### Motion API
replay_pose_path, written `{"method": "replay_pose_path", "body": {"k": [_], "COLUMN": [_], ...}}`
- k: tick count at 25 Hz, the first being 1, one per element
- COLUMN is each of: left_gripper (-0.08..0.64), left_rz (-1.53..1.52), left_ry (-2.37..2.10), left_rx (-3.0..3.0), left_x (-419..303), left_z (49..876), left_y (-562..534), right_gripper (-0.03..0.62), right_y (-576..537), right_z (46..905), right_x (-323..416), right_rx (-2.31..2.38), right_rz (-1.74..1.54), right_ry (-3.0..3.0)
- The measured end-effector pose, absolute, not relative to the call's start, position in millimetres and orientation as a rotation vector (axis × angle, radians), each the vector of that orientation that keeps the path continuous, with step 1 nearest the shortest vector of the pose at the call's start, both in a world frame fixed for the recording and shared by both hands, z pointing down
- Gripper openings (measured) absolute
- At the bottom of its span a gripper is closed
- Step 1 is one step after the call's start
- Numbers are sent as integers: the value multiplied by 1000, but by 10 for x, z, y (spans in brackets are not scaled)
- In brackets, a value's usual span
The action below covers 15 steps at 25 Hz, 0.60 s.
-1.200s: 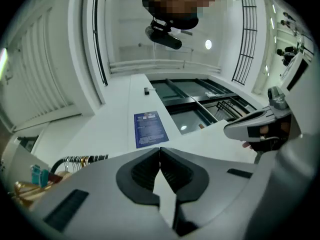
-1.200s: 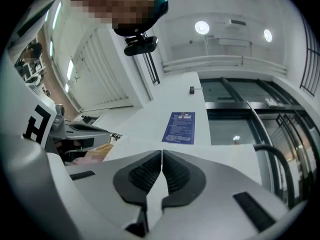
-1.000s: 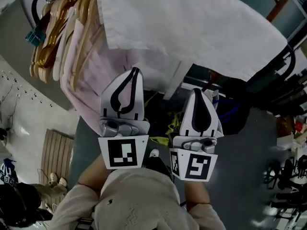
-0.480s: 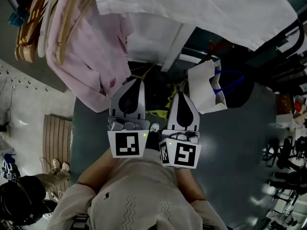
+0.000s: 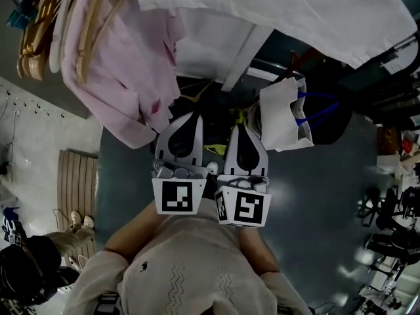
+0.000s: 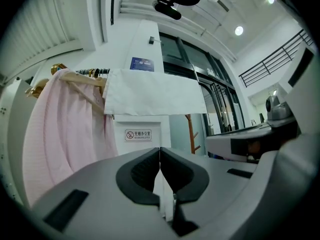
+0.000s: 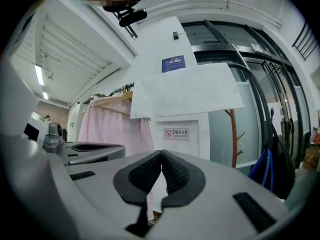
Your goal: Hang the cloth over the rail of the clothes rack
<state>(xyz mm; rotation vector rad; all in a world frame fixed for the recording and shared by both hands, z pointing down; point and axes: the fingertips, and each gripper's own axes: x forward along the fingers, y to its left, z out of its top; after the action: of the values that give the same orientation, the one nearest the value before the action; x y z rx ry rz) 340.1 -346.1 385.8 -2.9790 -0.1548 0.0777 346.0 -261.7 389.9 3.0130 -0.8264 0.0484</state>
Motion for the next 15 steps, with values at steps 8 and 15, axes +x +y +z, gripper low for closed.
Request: {"method": "replay_pose_path", "body": {"k": [8,15], "left_gripper": [12,12], "left_rz": [50,32], "left_ry": [-169,-194], "left_rx": [-2992,-2960], "left_x": [3414,3440], "left_z": [3947,3972], "left_y": [-3452,-3403], "right_gripper": [18,18], "right_y": [-2649,-2615], "right_z": [3977,3974], "right_x": [3459,3491], "right_rx": [3000,2998], "right_rz": [82,70], "right_ry": [-825,-802]}}
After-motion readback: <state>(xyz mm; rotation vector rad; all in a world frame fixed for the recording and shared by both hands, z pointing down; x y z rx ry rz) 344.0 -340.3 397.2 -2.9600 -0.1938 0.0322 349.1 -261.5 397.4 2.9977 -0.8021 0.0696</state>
